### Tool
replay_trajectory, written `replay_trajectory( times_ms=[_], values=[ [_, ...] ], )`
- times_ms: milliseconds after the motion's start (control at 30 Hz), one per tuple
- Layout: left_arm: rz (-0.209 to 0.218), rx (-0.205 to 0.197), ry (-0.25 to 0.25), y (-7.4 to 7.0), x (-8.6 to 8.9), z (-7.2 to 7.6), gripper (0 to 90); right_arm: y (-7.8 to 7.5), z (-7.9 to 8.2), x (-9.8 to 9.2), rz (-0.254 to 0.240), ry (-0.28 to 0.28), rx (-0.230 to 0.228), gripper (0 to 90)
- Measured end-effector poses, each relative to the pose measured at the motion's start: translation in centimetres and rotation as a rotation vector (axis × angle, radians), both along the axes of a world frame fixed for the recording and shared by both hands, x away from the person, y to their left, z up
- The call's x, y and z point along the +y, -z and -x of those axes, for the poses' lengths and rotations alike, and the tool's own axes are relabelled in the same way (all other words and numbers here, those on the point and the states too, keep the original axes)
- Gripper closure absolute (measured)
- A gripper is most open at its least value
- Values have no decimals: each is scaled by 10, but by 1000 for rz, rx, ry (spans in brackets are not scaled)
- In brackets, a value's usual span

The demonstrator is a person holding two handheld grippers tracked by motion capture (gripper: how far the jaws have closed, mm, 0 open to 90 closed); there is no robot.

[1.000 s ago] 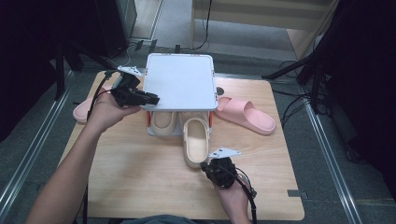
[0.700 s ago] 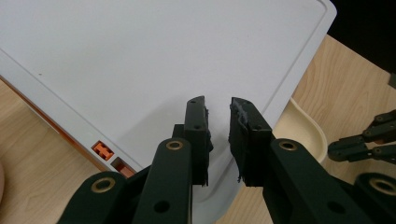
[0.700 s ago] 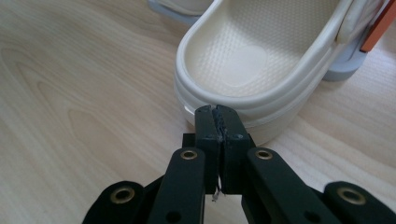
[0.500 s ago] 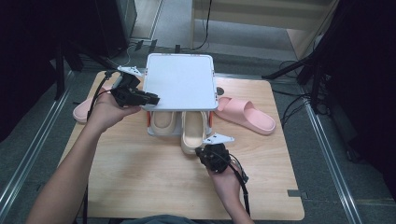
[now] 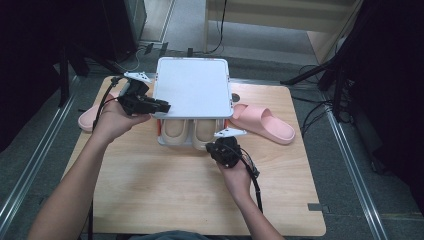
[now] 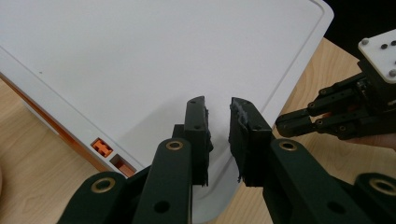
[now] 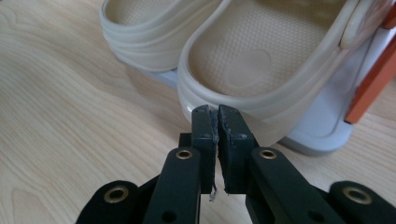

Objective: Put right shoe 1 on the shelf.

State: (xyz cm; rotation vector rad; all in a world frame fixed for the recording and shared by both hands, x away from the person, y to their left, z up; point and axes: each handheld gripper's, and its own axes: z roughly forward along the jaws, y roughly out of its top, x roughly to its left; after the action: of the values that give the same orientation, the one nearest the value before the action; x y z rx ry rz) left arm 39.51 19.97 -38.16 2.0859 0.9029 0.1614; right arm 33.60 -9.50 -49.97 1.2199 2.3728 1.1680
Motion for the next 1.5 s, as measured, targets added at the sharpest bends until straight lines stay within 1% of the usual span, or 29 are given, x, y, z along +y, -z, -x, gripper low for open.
replay_trajectory(
  times_ms=[67, 100, 167, 267, 333, 400, 433, 500, 533, 600, 633, 700, 767, 833, 900, 967, 1033, 1133, 1267, 1367, 1467, 1500],
  values=[
    [-5, -5, -4, 0, -1, 1, 767, 1, -2, 0, -3, -3, -2, 869],
    [-12, -11, -6, 0, -2, 1, 767, 2, -5, 1, -12, -6, -9, 869],
    [-10, -11, -7, 0, -2, 2, 767, 3, -8, 2, -16, -6, -14, 868],
    [1, -5, -9, 0, -1, 3, 766, 3, -10, 3, -30, -6, -2, 861],
    [13, -2, -9, 1, 0, 3, 757, 2, -9, 2, -28, -7, 18, 862],
    [5, -17, -24, 1, 0, 4, 711, -3, -7, -2, -54, -15, 41, 861],
    [10, -7, -21, 0, 0, 5, 700, -7, -5, -4, -65, -24, 43, 851],
    [48, 28, 8, -1, 1, 5, 666, -16, 0, -9, -84, -46, 44, 805],
    [50, 35, 19, -2, 1, 6, 640, -21, 4, -12, -100, -57, 49, 776],
    [52, 29, 18, -6, 1, 10, 603, -29, 12, -19, -143, -84, 61, 747],
    [51, 31, 20, -8, 2, 11, 583, -33, 16, -23, -148, -84, 52, 728],
    [64, 34, 24, -13, 5, 15, 547, -40, 22, -29, -162, -92, 37, 686],
    [77, 35, 13, -16, 9, 18, 501, -44, 28, -36, -168, -100, 31, 653],
    [78, 34, -2, -18, 14, 21, 477, -47, 34, -44, -149, -96, 18, 639],
    [81, 38, -13, -19, 20, 23, 455, -47, 38, -54, -141, -95, 8, 609],
    [84, 32, -30, -20, 25, 25, 441, -46, 41, -64, -143, -102, 2, 574],
    [79, 31, -46, -19, 31, 27, 424, -45, 43, -73, -138, -88, 5, 536],
    [73, 30, -74, -18, 40, 30, 407, -44, 43, -85, -145, -72, 11, 498],
    [61, 24, -116, -16, 51, 36, 400, -44, 39, -96, -153, -60, 22, 487],
    [60, 21, -144, -15, 60, 40, 400, -43, 35, -100, -156, -53, 22, 484],
    [46, 21, -177, -12, 70, 44, 398, -42, 30, -102, -158, -54, 33, 483],
    [46, 21, -177, -12, 70, 44, 398, -42, 30, -102, -158, -54, 33, 483]
  ],
)
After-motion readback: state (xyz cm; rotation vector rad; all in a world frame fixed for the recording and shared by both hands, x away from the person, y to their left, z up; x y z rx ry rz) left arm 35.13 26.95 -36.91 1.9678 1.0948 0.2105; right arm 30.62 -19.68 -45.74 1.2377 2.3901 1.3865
